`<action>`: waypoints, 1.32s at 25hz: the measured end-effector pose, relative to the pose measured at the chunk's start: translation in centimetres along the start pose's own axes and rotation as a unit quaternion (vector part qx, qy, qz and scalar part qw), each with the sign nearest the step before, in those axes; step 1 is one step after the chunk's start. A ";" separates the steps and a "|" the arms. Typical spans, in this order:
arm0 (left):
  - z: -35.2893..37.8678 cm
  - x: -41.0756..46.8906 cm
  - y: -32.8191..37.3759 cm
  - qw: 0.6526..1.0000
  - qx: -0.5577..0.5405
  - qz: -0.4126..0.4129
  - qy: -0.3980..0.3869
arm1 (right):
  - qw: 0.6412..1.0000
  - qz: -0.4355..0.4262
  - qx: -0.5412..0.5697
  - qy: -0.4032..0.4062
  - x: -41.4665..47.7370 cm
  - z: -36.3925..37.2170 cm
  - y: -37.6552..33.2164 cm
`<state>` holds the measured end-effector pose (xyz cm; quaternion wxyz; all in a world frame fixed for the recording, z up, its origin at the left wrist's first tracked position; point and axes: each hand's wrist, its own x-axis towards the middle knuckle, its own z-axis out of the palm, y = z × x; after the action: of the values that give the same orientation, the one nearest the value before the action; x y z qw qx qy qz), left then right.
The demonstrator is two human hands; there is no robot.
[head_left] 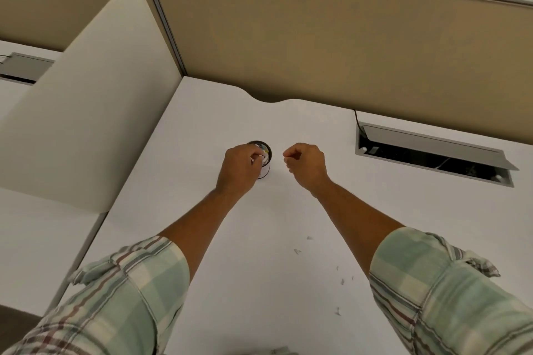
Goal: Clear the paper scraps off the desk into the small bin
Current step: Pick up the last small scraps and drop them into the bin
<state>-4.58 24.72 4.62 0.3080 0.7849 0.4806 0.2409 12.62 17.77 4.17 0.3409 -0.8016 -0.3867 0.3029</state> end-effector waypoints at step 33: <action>12.8 -16.5 -0.3 0.959 0.085 -0.062 -0.265 | 0.971 0.022 -0.198 -0.130 -12.0 -3.9 16.5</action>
<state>-3.10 6.69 -5.82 0.3706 0.8128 0.4480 -0.0365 16.13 -1.11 -3.80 0.1154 -0.8152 -0.4623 0.3294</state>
